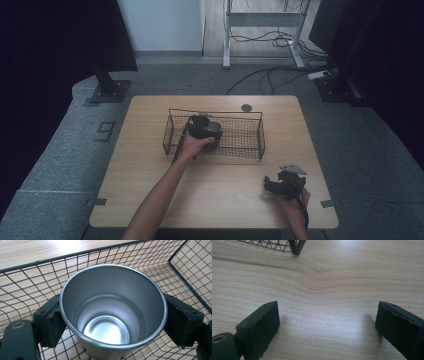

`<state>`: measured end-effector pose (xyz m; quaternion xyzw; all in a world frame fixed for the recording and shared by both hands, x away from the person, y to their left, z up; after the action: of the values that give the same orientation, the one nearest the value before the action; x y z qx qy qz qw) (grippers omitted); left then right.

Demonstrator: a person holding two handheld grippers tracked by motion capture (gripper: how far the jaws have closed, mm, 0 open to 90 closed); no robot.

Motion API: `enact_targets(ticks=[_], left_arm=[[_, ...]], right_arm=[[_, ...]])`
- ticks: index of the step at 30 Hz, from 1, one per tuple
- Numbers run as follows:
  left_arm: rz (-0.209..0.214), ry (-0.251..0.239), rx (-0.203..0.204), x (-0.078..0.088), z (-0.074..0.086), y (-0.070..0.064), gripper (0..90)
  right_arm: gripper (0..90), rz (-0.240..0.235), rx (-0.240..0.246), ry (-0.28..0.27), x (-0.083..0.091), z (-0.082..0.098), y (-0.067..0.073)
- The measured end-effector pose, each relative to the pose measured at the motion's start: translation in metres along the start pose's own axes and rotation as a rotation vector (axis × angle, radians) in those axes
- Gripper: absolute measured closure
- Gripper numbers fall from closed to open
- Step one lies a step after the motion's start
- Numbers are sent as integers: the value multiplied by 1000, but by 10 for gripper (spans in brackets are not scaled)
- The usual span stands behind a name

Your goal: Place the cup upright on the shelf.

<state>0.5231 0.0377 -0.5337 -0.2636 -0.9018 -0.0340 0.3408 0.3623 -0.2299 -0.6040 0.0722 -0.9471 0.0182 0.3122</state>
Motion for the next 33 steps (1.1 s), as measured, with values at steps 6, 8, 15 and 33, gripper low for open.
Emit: enact_targets(ticks=[6, 8, 15, 33], left_arm=[[5, 16, -5, 2, 3, -2, 145], [4, 18, -7, 3, 5, -3, 142], [10, 33, -6, 7, 11, -3, 134], [24, -21, -2, 37, 12, 2, 107]], right_arm=[[53, -1, -1, -1, 0, 0, 0], [53, 0, 0, 0, 0, 0, 0], [53, 0, 0, 0, 0, 0, 0], [53, 0, 0, 1, 0, 0, 0]])
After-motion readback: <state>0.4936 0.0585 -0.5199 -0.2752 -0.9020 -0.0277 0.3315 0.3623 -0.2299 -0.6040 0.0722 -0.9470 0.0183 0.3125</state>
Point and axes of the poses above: each handheld gripper's, and its own axes: x roughly backward along the jaws, z roughly out of its underside, y roughly to its left, the point moved 7 cm from there along -x, roughly forward along the jaws, and after that the axes turned 7 degrees about -y, right-handed, at the moved point
